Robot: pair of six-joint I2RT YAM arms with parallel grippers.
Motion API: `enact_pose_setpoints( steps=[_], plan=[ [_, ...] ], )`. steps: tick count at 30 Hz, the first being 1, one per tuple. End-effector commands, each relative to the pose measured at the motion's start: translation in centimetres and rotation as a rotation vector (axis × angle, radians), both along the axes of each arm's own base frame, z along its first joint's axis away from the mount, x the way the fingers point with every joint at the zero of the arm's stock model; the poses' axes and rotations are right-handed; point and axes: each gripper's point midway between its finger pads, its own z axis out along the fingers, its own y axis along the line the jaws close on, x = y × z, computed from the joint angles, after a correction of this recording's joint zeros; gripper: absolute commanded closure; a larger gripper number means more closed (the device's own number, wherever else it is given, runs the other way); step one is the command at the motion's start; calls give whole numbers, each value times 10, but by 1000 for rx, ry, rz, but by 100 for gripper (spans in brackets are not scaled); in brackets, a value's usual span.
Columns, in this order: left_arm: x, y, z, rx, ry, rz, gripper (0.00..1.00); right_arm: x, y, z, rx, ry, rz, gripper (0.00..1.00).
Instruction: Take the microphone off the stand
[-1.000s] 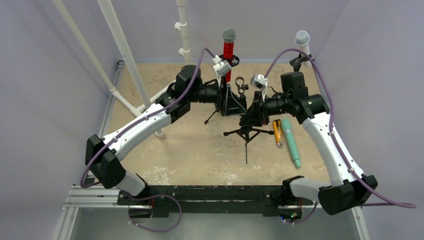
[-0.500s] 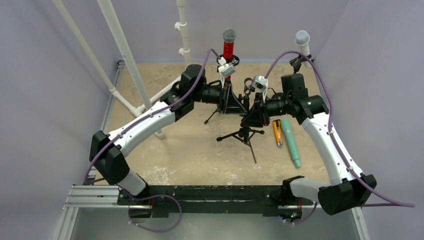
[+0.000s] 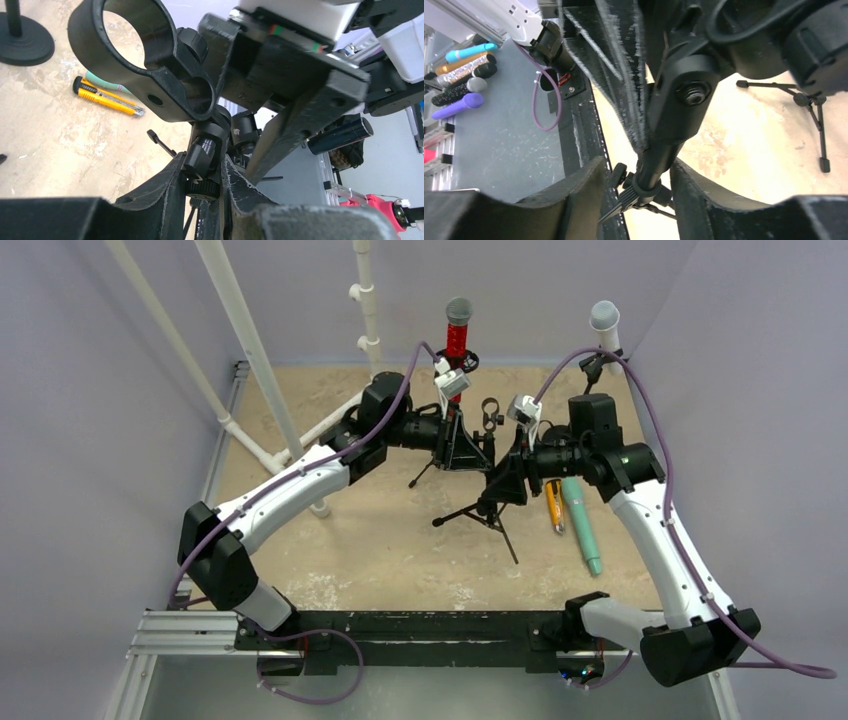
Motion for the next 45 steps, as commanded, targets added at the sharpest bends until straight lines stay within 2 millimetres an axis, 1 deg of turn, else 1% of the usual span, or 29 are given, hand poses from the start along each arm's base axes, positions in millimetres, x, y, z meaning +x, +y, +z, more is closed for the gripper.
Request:
enact_pose_setpoints(
  steps=[1,5,8,12,18,23,28,32,33,36,43,45],
  plan=[
    [4,12,30,-67,-85,50,100,1,1,9,11,-53,-13,49],
    [10,21,30,-66,-98,87,100,2,-2,5,-9,-61,-34,47],
    [20,34,26,-43,-127,143,100,1,-6,1,-31,-68,-43,46],
    [34,59,11,33,-187,247,100,0,-10,-3,-52,-84,-59,45],
    [60,106,-15,139,-279,456,100,0,-12,-4,-60,-98,-63,45],
    [88,143,-33,271,-403,644,100,1,-12,-6,-63,-100,-65,45],
    [124,172,-37,334,-470,823,100,2,-13,-7,-70,-101,-70,45],
    [155,187,-37,346,-474,932,100,1,-14,-9,-79,-109,-74,45],
    [164,189,-35,339,-483,957,100,1,-15,-9,-80,-110,-75,45],
    [186,195,-38,353,-498,1019,100,1,-15,-11,-84,-112,-76,45],
    [234,202,-52,399,-520,1133,100,1,-16,-15,-91,-113,-76,45],
    [246,205,-53,416,-524,1161,100,0,-17,-17,-94,-108,-74,45]
  ],
)
